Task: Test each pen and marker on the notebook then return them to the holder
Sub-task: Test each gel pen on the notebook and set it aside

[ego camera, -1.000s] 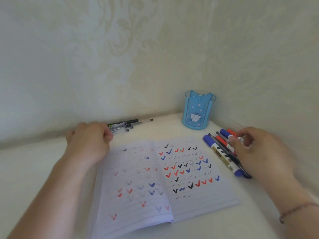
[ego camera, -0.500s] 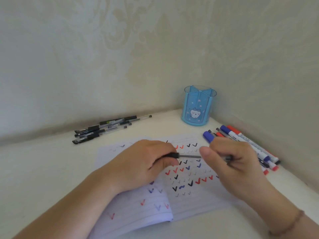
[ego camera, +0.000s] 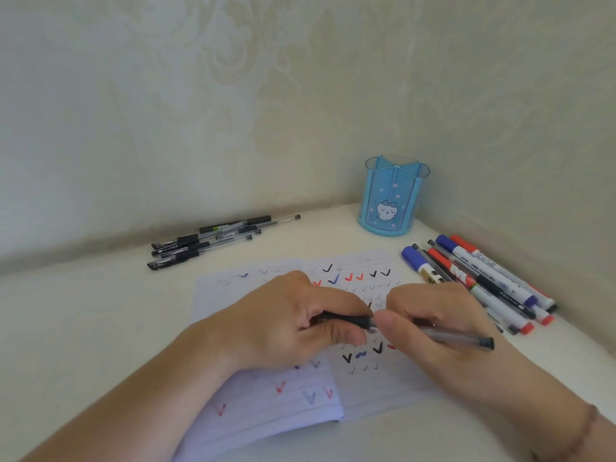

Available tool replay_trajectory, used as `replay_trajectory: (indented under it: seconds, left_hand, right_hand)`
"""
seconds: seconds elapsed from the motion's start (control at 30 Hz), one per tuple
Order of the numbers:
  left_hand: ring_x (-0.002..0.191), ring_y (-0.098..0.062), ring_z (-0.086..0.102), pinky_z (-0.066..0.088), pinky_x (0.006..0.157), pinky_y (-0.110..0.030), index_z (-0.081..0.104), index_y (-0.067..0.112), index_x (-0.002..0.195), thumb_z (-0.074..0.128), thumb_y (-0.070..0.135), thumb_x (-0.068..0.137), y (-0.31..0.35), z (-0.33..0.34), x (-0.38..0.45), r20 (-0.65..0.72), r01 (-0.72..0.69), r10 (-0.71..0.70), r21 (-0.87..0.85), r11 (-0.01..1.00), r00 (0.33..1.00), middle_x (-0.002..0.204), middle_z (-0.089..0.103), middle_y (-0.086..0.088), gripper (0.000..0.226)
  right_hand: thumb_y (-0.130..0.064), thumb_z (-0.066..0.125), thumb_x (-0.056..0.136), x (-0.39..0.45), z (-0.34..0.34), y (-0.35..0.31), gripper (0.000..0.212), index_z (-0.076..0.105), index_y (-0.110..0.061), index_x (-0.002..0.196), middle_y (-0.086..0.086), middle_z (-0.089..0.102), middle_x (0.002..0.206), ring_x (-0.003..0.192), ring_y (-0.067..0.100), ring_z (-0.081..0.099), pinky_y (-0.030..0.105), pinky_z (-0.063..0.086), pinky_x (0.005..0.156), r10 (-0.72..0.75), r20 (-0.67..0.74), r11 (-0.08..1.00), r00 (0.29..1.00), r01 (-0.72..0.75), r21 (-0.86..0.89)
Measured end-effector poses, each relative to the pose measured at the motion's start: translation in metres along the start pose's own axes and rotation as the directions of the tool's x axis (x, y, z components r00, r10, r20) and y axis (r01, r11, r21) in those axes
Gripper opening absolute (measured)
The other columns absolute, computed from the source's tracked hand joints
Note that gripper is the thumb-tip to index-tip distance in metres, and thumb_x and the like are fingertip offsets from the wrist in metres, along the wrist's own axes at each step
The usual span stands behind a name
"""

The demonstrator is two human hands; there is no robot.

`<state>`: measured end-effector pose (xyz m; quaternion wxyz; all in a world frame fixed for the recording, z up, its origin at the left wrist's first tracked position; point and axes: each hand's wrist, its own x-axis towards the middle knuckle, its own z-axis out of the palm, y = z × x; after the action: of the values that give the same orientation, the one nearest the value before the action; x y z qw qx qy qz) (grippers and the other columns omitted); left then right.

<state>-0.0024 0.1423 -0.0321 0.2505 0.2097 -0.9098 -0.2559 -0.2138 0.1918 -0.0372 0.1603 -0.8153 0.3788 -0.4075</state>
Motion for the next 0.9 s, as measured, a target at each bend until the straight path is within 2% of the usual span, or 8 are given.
replay_trajectory:
  seconds: [0.1, 0.17, 0.23, 0.27, 0.37, 0.43, 0.6, 0.9]
  left_hand:
    - [0.044, -0.008, 0.028, 0.022, 0.048, -0.013, 0.064, 0.034, 0.116, 0.06, 0.062, 0.082, -0.001, -0.003, -0.002, -0.035, 0.026, -0.026, 0.013, 1.0, 0.999, 0.05, 0.032, 0.008, 0.044]
    - [0.048, -0.012, 0.025, 0.021, 0.05, -0.019, 0.058, 0.037, 0.119, 0.064, 0.068, 0.076, -0.004, -0.008, -0.005, -0.068, 0.08, -0.079, 0.005, 0.997, 0.995, 0.053, 0.027, 0.006, 0.053]
    - [0.052, -0.014, 0.028, 0.024, 0.053, -0.024, 0.056, 0.033, 0.117, 0.055, 0.051, 0.088, -0.008, -0.013, -0.006, -0.102, 0.107, -0.107, -0.006, 0.994, 0.989, 0.055, 0.031, 0.003, 0.034]
    - [0.054, -0.016, 0.032, 0.027, 0.055, -0.026, 0.056, 0.03, 0.117, 0.045, 0.038, 0.093, -0.011, -0.013, -0.006, -0.129, 0.12, -0.124, -0.035, 0.992, 0.984, 0.056, 0.035, 0.001, 0.027]
    - [0.063, -0.017, 0.039, 0.035, 0.066, -0.024, 0.055, 0.025, 0.116, 0.029, 0.014, 0.093, -0.018, -0.012, -0.006, -0.226, 0.166, -0.185, -0.101, 0.981, 0.957, 0.068, 0.045, 0.005, 0.037]
    - [0.064, -0.016, 0.042, 0.037, 0.066, -0.023, 0.053, 0.028, 0.118, 0.03, 0.016, 0.095, -0.021, -0.011, -0.004, -0.246, 0.185, -0.192, -0.05, 0.981, 0.95, 0.071, 0.047, 0.011, 0.035]
    - [0.079, -0.017, 0.056, 0.037, 0.066, -0.016, 0.049, 0.042, 0.123, 0.052, 0.026, 0.095, -0.024, -0.009, -0.001, -0.25, 0.233, -0.207, 0.081, 0.969, 0.946, 0.092, 0.059, 0.02, 0.032]
    - [0.084, 0.008, 0.062, 0.034, 0.066, -0.003, 0.063, 0.043, 0.118, 0.072, 0.024, 0.087, -0.019, -0.009, 0.001, -0.28, 0.309, -0.287, 0.04, 0.95, 0.916, 0.094, 0.072, 0.022, 0.038]
  right_hand:
    - [-0.041, 0.055, 0.089, 0.001, -0.004, -0.001, 0.036, 0.056, -0.018, 0.061, -0.003, 0.049, 0.05, 0.046, 0.015, 0.044, 0.025, 0.032, 0.046, 0.063, -0.036, 0.99, 0.997, -0.057, 0.133]
    - [-0.032, 0.049, 0.087, 0.002, -0.009, 0.0, 0.023, 0.07, -0.024, 0.086, 0.001, 0.064, 0.058, 0.052, 0.021, 0.055, 0.027, 0.038, 0.048, 0.159, -0.057, 0.924, 0.986, -0.128, 0.362]
    - [-0.025, 0.045, 0.088, 0.005, -0.015, 0.002, 0.034, 0.074, -0.017, 0.104, 0.015, 0.071, 0.069, 0.061, 0.031, 0.063, 0.031, 0.043, 0.048, 0.259, -0.024, 0.819, 0.966, -0.206, 0.535]
    - [-0.025, 0.048, 0.089, 0.007, -0.016, 0.002, 0.031, 0.076, -0.015, 0.099, 0.017, 0.072, 0.072, 0.064, 0.032, 0.066, 0.032, 0.045, 0.047, 0.308, -0.004, 0.795, 0.951, -0.255, 0.55]
    - [-0.029, 0.08, 0.076, 0.009, -0.012, 0.002, 0.02, 0.073, -0.014, 0.064, 0.014, 0.069, 0.06, 0.048, 0.021, 0.06, 0.026, 0.045, 0.043, 0.441, 0.038, 0.797, 0.897, -0.411, 0.443]
    - [-0.026, 0.081, 0.068, 0.007, -0.007, 0.003, 0.03, 0.061, -0.011, 0.053, 0.01, 0.062, 0.047, 0.037, 0.016, 0.049, 0.021, 0.038, 0.042, 0.489, 0.044, 0.811, 0.871, -0.473, 0.345]
    - [-0.024, 0.08, 0.074, 0.005, 0.001, 0.0, 0.045, 0.045, -0.007, 0.05, -0.007, 0.041, 0.039, 0.04, 0.007, 0.032, 0.018, 0.028, 0.043, 0.499, 0.008, 0.859, 0.867, -0.496, 0.125]
    - [-0.01, 0.076, 0.075, 0.003, 0.004, -0.004, 0.043, 0.04, -0.004, 0.052, -0.005, 0.034, 0.044, 0.042, 0.006, 0.028, 0.016, 0.026, 0.045, 0.48, 0.057, 0.876, 0.875, -0.482, 0.027]
